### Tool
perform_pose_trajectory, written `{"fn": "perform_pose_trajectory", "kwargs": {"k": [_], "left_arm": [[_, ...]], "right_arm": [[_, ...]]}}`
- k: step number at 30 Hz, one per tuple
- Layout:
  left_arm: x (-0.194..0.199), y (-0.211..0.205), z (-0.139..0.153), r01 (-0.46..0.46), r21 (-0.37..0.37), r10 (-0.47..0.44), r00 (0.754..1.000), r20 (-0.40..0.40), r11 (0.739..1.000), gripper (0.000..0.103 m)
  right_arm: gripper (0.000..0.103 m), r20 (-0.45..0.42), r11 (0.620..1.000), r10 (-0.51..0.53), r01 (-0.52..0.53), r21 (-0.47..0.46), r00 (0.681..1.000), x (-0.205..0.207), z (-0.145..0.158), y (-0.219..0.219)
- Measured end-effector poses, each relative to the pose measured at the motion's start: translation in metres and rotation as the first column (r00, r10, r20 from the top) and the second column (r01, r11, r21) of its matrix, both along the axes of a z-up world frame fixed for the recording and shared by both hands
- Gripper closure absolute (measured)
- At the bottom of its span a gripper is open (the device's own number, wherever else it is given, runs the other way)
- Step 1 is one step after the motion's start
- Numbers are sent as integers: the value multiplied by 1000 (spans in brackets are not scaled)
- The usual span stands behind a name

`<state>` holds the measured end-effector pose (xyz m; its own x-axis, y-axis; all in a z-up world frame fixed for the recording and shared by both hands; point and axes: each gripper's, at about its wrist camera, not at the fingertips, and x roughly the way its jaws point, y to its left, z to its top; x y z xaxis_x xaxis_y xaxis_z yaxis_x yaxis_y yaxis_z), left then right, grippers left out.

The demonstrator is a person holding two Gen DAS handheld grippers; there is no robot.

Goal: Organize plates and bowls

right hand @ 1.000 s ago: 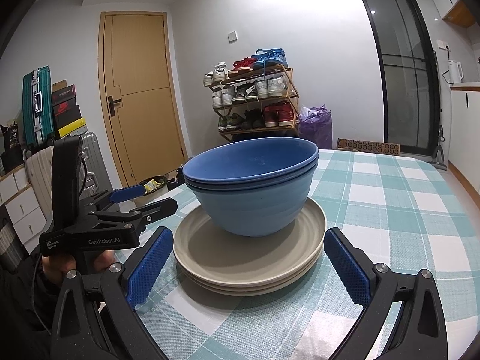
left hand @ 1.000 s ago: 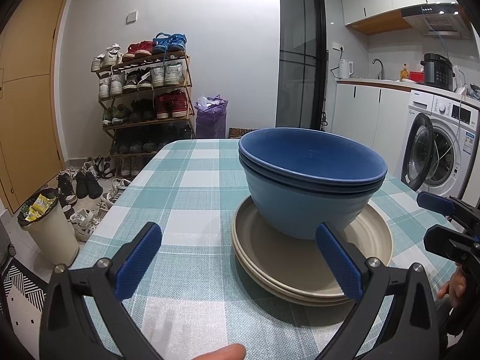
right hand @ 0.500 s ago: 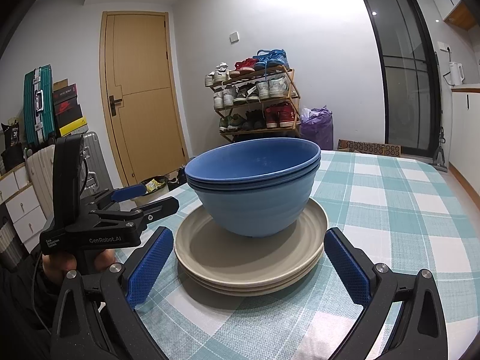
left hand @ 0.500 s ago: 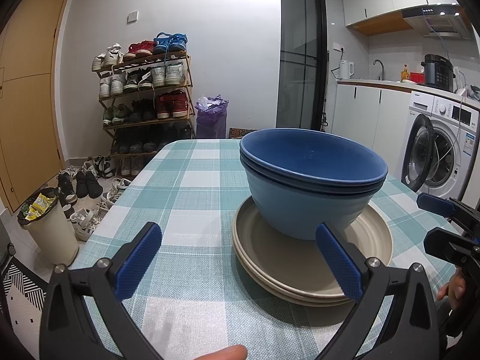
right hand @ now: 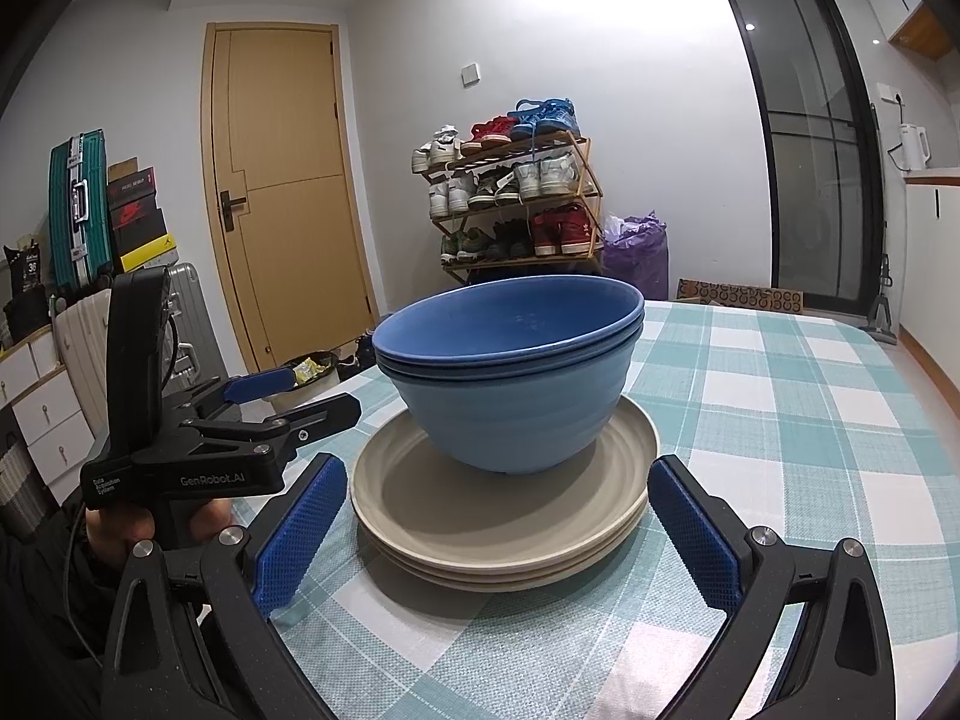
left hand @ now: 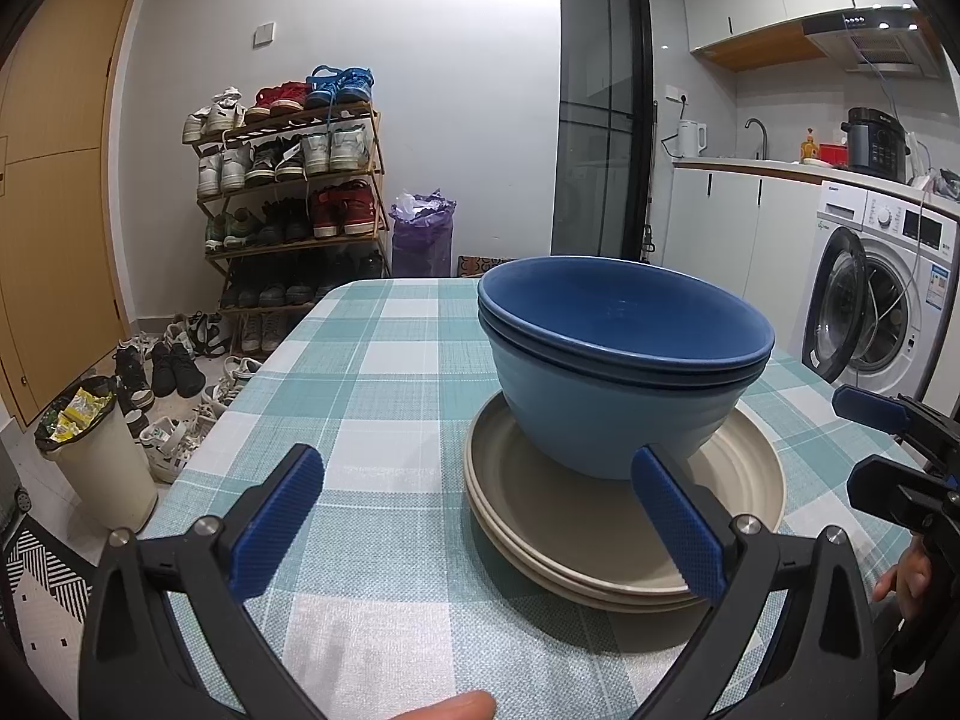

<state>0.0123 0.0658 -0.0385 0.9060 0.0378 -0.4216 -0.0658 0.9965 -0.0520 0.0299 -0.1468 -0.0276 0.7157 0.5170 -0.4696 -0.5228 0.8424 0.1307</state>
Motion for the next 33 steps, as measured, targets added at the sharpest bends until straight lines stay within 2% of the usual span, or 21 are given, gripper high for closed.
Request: {"fn": "perform_pose_trajectory", "kwargs": {"k": [33], "left_arm": [[0,0,0,2,1,-2,1000,0,1000,0]], "right_arm": [[1,7,1000,4,-4,1,1000,-2,-1,0]]}}
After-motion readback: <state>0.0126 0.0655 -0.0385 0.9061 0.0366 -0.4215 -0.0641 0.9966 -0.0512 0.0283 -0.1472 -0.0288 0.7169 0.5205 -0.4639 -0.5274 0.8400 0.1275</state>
